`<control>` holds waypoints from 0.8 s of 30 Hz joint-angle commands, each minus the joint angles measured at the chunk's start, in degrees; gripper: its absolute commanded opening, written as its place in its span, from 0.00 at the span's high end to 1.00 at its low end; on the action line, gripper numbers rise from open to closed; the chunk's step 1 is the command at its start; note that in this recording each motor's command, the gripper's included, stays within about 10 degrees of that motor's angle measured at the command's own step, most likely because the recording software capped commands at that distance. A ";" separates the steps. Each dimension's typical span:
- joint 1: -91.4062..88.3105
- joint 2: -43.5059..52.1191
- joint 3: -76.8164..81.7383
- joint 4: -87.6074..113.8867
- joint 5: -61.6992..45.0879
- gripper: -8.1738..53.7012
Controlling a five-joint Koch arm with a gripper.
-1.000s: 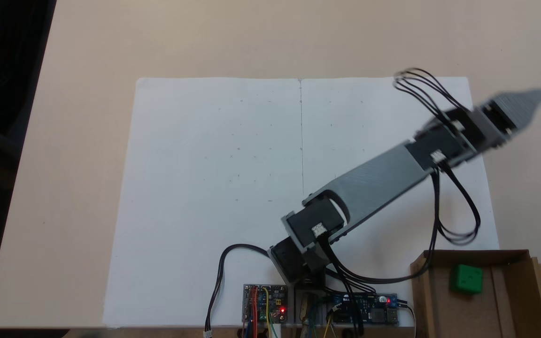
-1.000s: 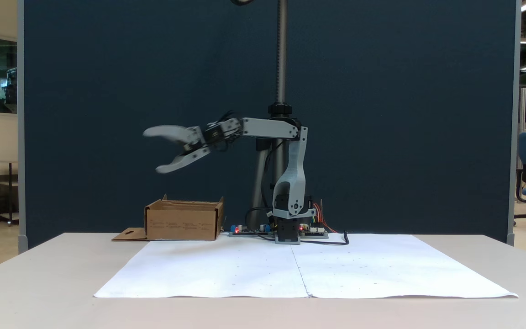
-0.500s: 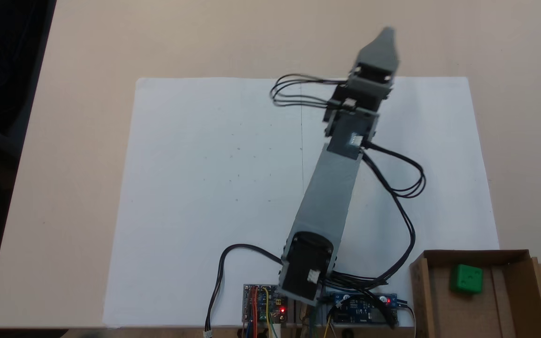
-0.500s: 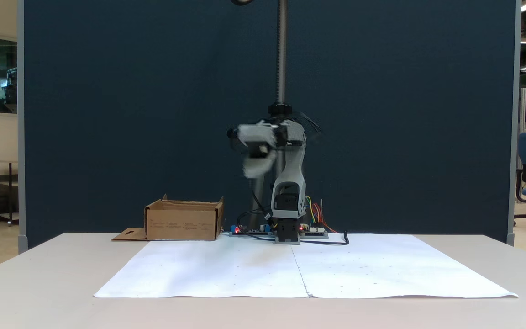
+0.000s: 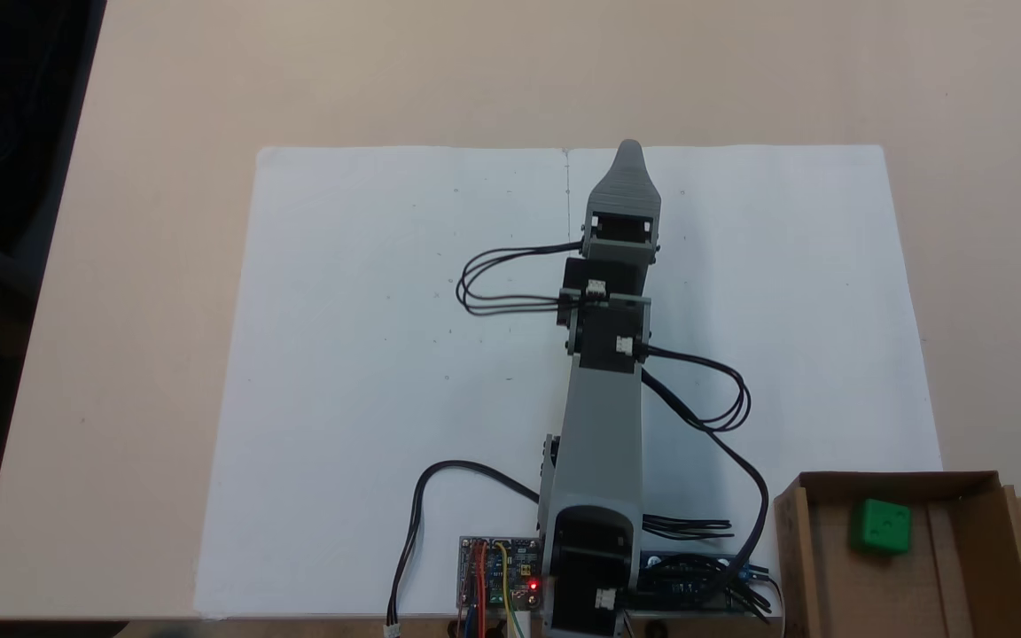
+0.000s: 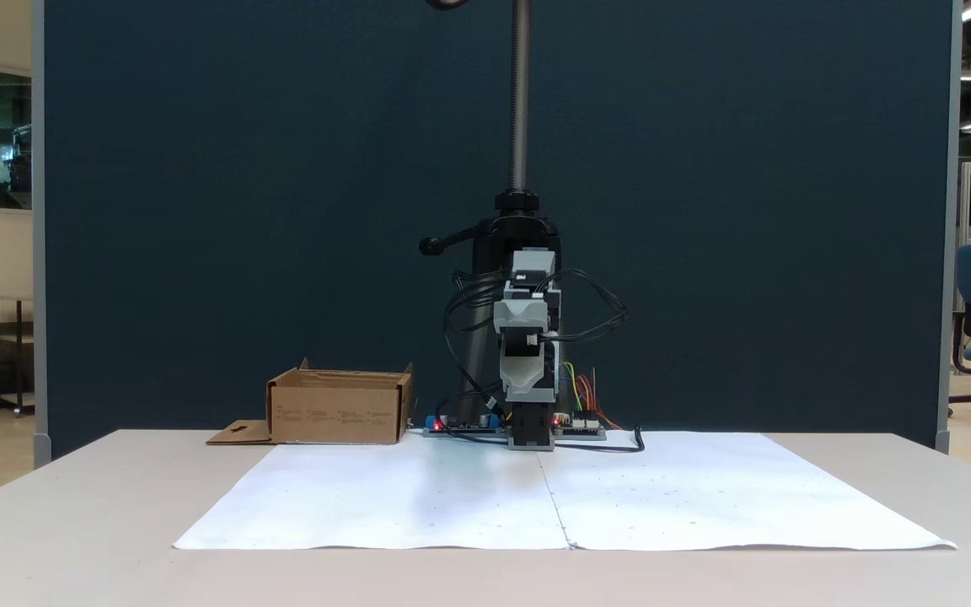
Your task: Grasp a green dice and put it in the bin.
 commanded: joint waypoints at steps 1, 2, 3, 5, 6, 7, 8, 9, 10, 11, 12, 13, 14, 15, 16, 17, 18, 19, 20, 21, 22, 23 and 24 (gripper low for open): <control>-0.18 2.20 1.58 -9.47 1.76 0.15; -0.26 2.20 3.25 -11.32 1.67 0.15; -0.62 2.64 5.27 -13.43 1.58 0.15; -1.67 3.08 9.23 -16.86 0.97 0.15; -2.20 3.43 11.07 -18.44 0.44 0.15; -2.90 3.43 12.83 -20.11 0.26 0.16; -3.52 3.43 14.59 -22.13 0.18 0.16; -4.22 3.43 16.17 -23.80 0.09 0.16; -4.57 3.52 17.67 -25.64 -0.18 0.16; -4.66 3.69 18.90 -27.58 -0.18 0.16; -4.66 3.96 20.30 -29.34 -0.18 0.16; -4.66 4.39 21.80 -31.27 -0.18 0.17; -4.66 4.57 23.38 -33.12 -0.18 0.17; -4.66 4.75 24.87 -34.96 -0.18 0.17; -4.66 4.83 26.19 -36.72 -0.18 0.17; -4.66 4.92 27.51 -38.65 -0.18 0.17; -4.83 4.92 28.65 -40.32 -0.18 0.17; -4.83 4.92 29.71 -42.08 -0.18 0.17; -5.01 5.01 30.59 -43.57 -0.18 0.17; -5.27 5.01 31.46 -45.42 -0.18 0.17; -5.27 5.01 32.26 -47.44 -0.18 0.17; -5.71 5.10 33.13 -49.20 -0.18 0.17; -5.89 5.80 34.10 -50.96 -0.18 0.17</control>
